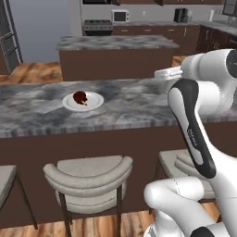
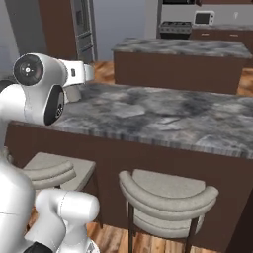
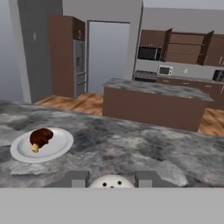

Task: Retrieve the shaker from the cabinet and place it next the steak on a plate on the dining table.

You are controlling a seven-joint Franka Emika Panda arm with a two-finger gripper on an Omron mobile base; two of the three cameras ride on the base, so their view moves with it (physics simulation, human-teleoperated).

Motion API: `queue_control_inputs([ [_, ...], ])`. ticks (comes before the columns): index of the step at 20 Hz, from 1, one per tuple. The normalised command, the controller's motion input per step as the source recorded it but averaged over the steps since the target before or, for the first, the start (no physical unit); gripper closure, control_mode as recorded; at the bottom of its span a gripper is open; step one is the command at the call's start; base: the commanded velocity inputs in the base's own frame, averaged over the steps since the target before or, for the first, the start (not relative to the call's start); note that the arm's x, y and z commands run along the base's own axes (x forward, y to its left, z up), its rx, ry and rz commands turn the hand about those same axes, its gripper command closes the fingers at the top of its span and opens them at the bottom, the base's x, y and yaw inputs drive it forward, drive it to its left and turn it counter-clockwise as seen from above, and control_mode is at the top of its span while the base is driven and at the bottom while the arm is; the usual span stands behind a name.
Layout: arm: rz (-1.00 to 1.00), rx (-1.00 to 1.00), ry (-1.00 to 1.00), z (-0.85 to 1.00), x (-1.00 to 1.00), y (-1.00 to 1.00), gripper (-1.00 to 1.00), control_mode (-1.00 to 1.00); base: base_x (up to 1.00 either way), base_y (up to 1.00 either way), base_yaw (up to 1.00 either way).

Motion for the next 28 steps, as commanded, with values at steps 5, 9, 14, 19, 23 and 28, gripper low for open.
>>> queue_control_inputs([
  [5, 0.0, 0.0, 0.0, 0.0, 0.0, 0.0, 1.0, 1.0, 0.72, 0.59, -0.4],
  [9, 0.0, 0.0, 0.0, 0.0, 0.0, 0.0, 1.0, 1.0, 0.37, 0.38, -0.19],
  [14, 0.0, 0.0, 0.0, 0.0, 0.0, 0.0, 1.0, 1.0, 0.04, 0.06, -0.02],
  [19, 0.0, 0.0, 0.0, 0.0, 0.0, 0.0, 1.0, 1.0, 0.0, 0.0, 0.0],
  [23, 0.0, 0.0, 0.0, 0.0, 0.0, 0.0, 1.0, -1.0, 0.0, 0.0, 0.0],
  [28, 0.0, 0.0, 0.02, -0.14, 0.06, 0.0, 1.0, -1.0, 0.0, 0.0, 0.0],
])
